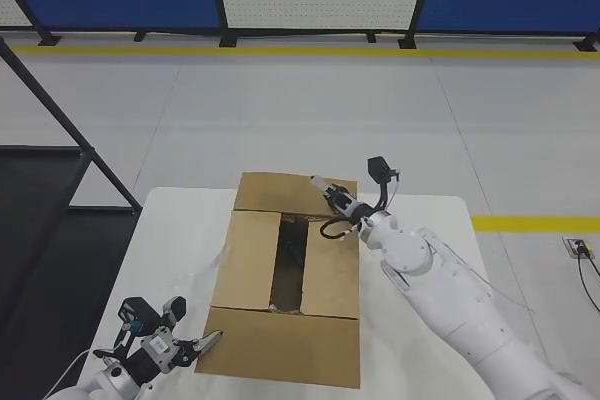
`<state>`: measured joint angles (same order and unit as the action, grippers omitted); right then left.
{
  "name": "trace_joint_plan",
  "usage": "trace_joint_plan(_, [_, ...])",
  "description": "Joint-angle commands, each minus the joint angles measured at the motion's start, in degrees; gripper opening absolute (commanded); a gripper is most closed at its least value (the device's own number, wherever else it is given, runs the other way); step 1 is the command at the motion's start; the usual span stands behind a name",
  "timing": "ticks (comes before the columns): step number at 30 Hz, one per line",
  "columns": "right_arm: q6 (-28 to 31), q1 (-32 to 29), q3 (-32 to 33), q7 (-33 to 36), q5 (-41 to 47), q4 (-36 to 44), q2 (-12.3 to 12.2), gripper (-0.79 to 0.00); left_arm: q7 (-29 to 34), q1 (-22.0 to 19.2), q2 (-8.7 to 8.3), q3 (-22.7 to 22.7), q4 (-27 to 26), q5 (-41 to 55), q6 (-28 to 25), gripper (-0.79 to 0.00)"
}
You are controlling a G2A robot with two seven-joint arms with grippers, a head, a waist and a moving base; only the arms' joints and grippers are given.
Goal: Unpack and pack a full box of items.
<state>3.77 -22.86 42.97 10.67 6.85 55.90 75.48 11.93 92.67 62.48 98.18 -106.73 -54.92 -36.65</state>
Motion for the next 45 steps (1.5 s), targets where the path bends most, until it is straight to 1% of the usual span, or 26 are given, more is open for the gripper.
trace_joint_plan(1, [-0.01, 1.16, -0.40, 1.13, 0.48, -2.43, 0.73, 0.000, 0.00, 0.00, 0.00, 0.00, 0.00, 0.00, 0.00, 0.000])
trace_joint_plan(7, [-1.19, 4.26, -2.13, 5.02, 0.60, -8.34, 2.95, 0.000, 0.00, 0.00, 0.00, 0.00, 0.00, 0.00, 0.00, 0.000])
trace_joint_plan(10, [-1.36, 5.56, -2.74, 6.36, 0.38, -10.73, 3.96, 0.000, -0.77, 0.15, 0.07, -0.14, -0.32, 0.44, 1.36, 0.000])
trace_joint_plan(15, [1.23, 6.29, -2.25, 7.28, 0.92, -13.13, 4.96, 0.000, -1.50, 0.35, 0.00, 0.56, -0.02, 1.30, 1.94, 0.000])
trace_joint_plan(19, [4.30, 6.24, -0.80, 9.08, 2.03, -13.72, 5.11, 0.000, -0.75, 0.01, -0.14, 0.51, 0.85, 0.49, 1.76, 0.000])
trace_joint_plan(23, [8.31, 5.37, 1.20, 14.22, 4.97, -12.71, 4.91, 0.000, -0.27, -0.54, -0.20, -0.35, 1.90, -1.40, 2.33, 0.000])
trace_joint_plan(29, [12.84, 3.24, 3.85, 27.95, 9.56, -9.24, 4.04, 0.000, -0.98, -1.34, -0.20, -1.49, 3.33, -2.56, 3.02, 0.000])
trace_joint_plan(34, [14.07, 0.37, 5.23, 34.13, 9.48, -4.73, 3.11, 0.000, -3.22, -2.02, -0.11, -0.73, 4.40, -0.72, 5.24, 0.000])
trace_joint_plan(37, [13.44, -1.34, 5.46, 37.64, 8.87, -1.43, 2.67, 0.000, -4.11, -2.34, -0.17, 0.12, 4.74, 0.67, 4.86, 0.000])
trace_joint_plan(40, [11.54, -2.65, 4.98, 38.70, 6.70, 0.94, 2.48, 0.000, -4.81, -2.45, -0.22, 1.33, 5.48, 3.78, 4.40, 0.000])
trace_joint_plan(43, [9.39, -3.25, 3.96, 37.29, 4.21, 2.04, 2.72, 0.000, -3.84, -3.03, -0.32, 3.05, 6.70, 9.07, 4.47, 0.000])
trace_joint_plan(45, [8.86, -3.38, 3.79, 36.81, 4.13, 1.90, 2.93, 0.000, -3.63, -3.91, -0.25, 4.11, 7.64, 10.16, 8.98, 0.000])
